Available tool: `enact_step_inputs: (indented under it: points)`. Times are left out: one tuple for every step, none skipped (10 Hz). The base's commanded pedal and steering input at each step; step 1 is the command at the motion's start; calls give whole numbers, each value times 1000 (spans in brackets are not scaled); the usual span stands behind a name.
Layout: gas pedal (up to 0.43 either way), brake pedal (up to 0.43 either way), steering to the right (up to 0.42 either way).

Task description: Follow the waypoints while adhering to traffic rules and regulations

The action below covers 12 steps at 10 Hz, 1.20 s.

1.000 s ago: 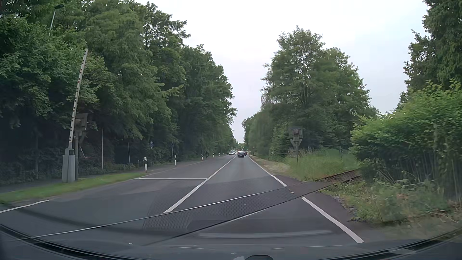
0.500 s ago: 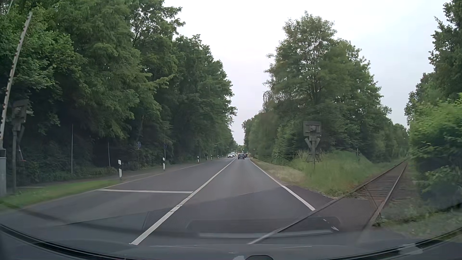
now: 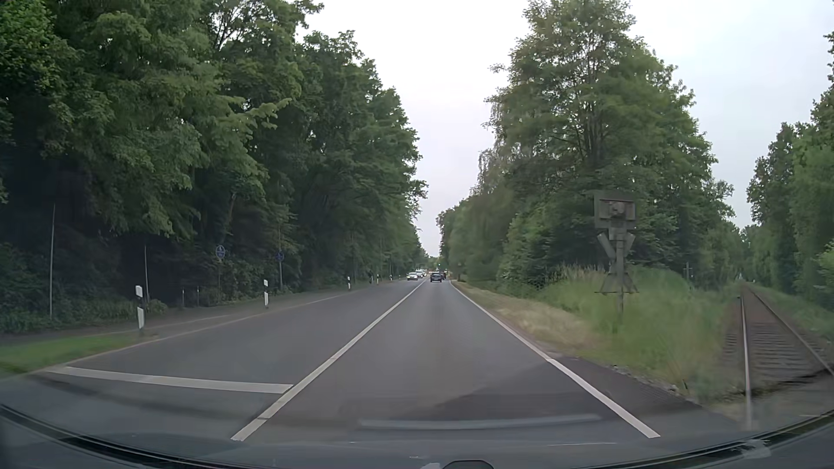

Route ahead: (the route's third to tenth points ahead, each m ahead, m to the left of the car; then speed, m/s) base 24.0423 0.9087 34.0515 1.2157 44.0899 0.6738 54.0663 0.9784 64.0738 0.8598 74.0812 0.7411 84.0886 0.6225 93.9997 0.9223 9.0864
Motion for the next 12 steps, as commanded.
enact_step_inputs:
  points:
    - [177, 0, -1]
    - [177, 0, -1]
    - [189, 0, -1]
    - [189, 0, -1]
    - [189, 0, -1]
    - [189, 0, 2]
    - [189, 0, 5]
    - [189, 0, 7]
    - [189, 0, 7]
    - [189, 0, 5]
    - [189, 0, 4]
    - [189, 0, 5]
